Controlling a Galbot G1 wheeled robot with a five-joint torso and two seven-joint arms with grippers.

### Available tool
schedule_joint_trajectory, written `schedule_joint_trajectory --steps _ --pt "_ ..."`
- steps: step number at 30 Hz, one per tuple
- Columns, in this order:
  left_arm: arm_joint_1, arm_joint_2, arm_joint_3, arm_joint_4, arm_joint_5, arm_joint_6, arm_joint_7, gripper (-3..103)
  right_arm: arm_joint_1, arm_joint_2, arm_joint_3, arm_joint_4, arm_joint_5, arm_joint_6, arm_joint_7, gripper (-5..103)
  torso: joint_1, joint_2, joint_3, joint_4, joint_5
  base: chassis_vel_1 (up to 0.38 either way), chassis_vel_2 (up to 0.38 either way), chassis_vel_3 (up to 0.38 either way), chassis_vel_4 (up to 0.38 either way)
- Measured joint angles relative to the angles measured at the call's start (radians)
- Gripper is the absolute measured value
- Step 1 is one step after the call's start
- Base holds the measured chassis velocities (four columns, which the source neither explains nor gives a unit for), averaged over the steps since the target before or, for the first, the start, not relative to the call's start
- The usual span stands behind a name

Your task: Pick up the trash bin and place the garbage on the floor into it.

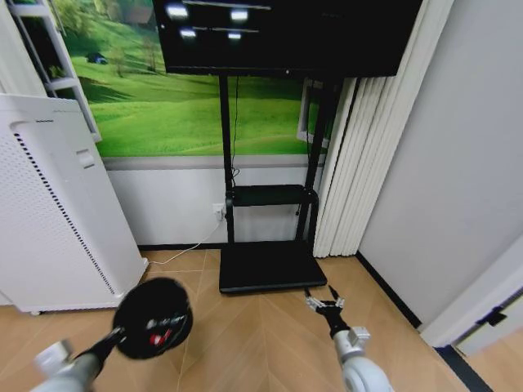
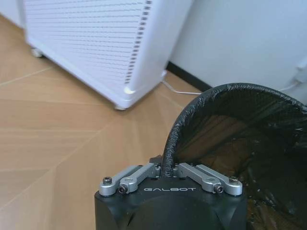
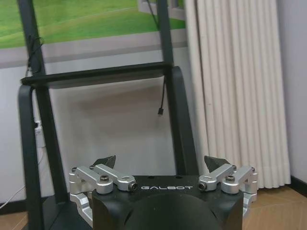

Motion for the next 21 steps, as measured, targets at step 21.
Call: schedule_joint_trajectory --steps 21 --pt "0.234 -0.108 -0.223 0.009 -0.024 0.017 0.047 3 0.061 0.086 0.041 -0.096 -0.041 0.045 0.037 100 0.0 0.0 0.0 -0.0002 -0.001 0.116 0.108 -0.116 -0.112"
